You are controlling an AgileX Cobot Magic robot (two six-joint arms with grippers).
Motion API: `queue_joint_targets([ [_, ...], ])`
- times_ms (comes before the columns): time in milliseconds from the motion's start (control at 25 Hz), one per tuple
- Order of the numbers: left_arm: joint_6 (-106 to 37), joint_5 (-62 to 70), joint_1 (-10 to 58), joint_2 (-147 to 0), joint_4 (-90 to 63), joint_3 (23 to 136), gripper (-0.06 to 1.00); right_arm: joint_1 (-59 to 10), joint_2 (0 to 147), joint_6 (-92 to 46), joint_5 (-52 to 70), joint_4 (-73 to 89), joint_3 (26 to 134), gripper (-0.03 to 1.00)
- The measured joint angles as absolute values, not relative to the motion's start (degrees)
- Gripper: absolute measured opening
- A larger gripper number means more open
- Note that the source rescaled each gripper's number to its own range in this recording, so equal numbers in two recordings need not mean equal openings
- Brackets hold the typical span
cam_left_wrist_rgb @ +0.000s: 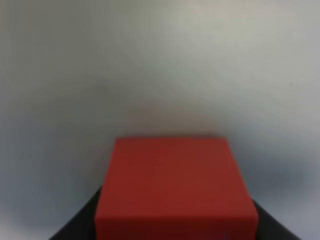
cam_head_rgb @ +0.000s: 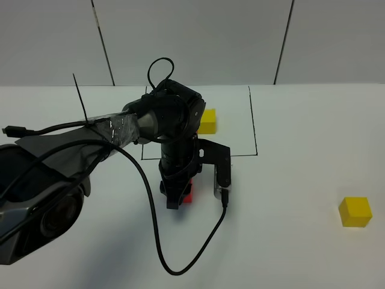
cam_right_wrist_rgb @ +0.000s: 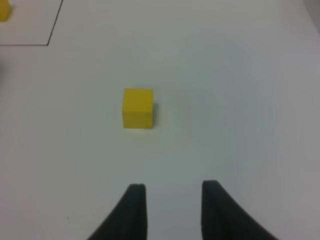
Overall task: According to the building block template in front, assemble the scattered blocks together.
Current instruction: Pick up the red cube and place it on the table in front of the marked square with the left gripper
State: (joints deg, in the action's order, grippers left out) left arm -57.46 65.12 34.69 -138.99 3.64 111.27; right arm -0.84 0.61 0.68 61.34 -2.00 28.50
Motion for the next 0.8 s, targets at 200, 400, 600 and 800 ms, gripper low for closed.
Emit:
queue_joint_targets([
  [200,-57.46,65.18,34.69,-138.99,3.64,111.26,0.0,-0.84,0.61,0.68,61.34,-2.0,28.5,0.0],
  [400,-57.41,65.22,34.69,-138.99,3.64,111.26,0.0,-0.84,0.61,0.68,61.34,-2.0,28.5,0.0],
  [600,-56.83,65.34,34.69,-139.03,3.64,111.26,0.1,-0.84,0.61,0.68,61.34,-2.0,28.5,0.0],
  [800,-55.78,65.74,34.69,-139.03,3.64,111.27,0.69,-0.84,0.61,0.68,61.34,-2.0,28.5,0.0],
])
